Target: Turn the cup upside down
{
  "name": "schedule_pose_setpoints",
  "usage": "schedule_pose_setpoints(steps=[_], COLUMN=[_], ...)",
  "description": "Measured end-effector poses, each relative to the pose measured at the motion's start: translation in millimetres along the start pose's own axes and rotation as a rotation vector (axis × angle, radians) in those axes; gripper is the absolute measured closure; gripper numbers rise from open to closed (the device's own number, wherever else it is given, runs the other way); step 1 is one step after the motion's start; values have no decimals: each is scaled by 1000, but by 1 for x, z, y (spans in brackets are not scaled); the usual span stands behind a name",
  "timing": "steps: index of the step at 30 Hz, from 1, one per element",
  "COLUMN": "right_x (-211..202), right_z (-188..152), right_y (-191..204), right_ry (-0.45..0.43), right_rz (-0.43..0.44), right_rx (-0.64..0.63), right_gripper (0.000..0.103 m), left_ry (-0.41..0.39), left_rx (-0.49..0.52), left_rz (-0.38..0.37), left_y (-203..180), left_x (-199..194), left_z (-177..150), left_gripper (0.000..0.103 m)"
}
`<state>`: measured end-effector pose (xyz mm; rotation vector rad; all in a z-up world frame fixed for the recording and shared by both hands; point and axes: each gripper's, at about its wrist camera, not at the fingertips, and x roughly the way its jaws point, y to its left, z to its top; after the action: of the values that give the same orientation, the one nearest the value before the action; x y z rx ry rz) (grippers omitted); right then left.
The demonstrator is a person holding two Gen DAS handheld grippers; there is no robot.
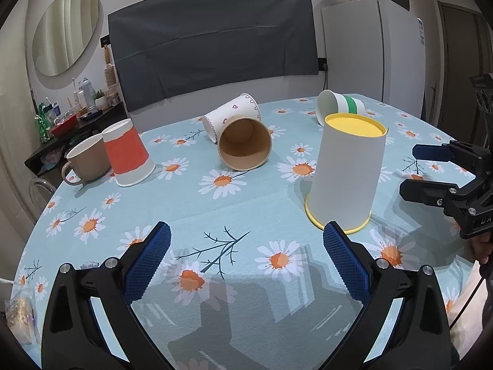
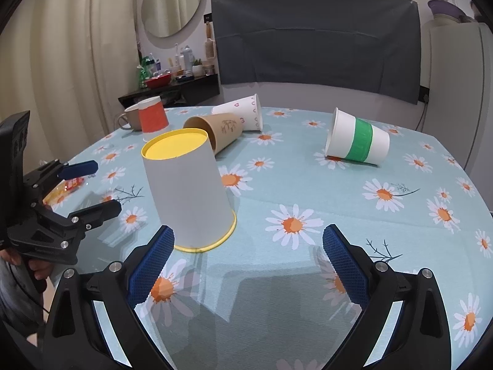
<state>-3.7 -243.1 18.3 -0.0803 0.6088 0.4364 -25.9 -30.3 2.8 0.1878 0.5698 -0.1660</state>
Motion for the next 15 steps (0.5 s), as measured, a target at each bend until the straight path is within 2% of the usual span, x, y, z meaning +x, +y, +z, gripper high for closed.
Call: schedule_pose_setpoints(steps=[15], right_x=[-1], right_z=[-1], right_y=[0], right_ry=[-6], right_rz=[-9], right_rx=[2], right_gripper=[10], left_ry=[4], left_rx=[-6], left_rz=[-4], left_y=[1], left_x=[1], left_z=[0], left_gripper=[6])
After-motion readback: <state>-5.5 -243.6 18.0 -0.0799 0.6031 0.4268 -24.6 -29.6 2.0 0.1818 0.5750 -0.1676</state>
